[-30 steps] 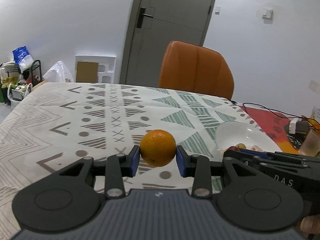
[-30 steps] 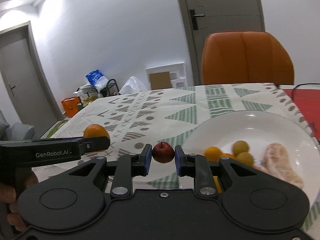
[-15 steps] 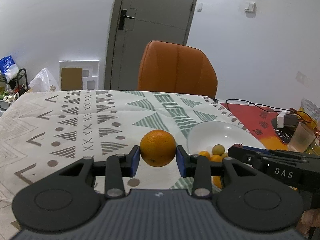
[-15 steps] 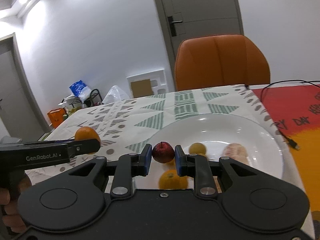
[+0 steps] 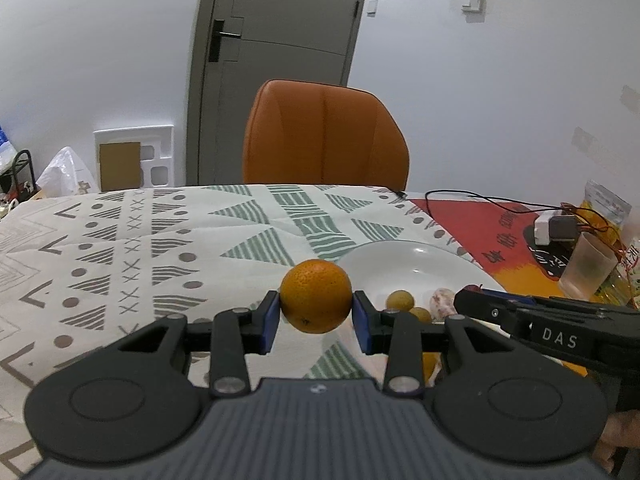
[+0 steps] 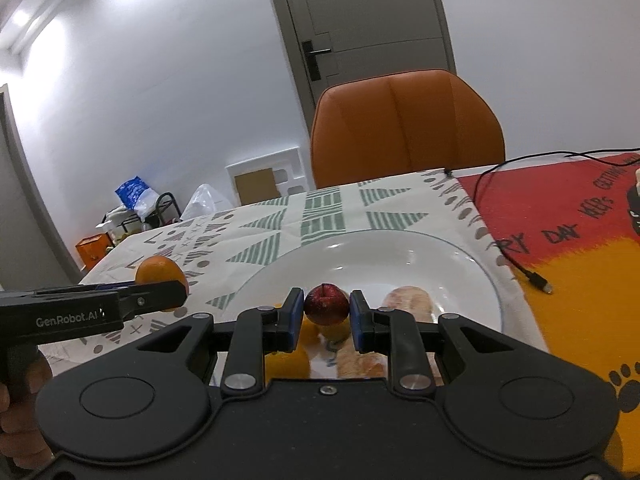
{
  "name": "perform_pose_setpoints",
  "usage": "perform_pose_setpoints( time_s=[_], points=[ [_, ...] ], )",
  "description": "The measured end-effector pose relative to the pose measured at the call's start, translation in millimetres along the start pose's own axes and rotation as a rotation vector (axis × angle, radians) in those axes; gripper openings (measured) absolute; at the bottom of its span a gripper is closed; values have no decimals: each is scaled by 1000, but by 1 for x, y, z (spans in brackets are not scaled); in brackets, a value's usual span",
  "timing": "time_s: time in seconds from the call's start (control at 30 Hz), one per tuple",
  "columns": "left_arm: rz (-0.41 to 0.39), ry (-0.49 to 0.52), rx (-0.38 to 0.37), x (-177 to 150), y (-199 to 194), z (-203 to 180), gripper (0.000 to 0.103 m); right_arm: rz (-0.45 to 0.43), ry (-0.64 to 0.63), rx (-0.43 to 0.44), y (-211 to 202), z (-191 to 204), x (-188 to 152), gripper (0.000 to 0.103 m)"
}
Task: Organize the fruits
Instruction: 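Carry the orange with the left gripper while the right gripper carries the apple to the plate, then open the right gripper over the plate while the left gripper releases the orange there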
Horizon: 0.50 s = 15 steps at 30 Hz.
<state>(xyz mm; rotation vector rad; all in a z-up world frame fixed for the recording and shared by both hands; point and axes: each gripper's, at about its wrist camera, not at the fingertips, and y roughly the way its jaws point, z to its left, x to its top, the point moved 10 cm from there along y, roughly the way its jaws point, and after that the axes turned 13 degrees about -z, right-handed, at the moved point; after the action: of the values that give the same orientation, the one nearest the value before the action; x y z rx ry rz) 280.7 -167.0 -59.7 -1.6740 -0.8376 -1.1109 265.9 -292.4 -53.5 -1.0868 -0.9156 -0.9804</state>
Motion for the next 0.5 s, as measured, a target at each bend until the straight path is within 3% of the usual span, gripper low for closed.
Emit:
perform_pose_setpoints(
  time_s=[0.4, 0.5],
  points=[
    [23, 10, -47, -6, 15, -30, 37, -25, 17, -17, 4, -16, 11, 24],
    [32, 13, -37, -8, 17, -32, 37, -28, 20, -18, 2, -19, 10, 42]
  ],
)
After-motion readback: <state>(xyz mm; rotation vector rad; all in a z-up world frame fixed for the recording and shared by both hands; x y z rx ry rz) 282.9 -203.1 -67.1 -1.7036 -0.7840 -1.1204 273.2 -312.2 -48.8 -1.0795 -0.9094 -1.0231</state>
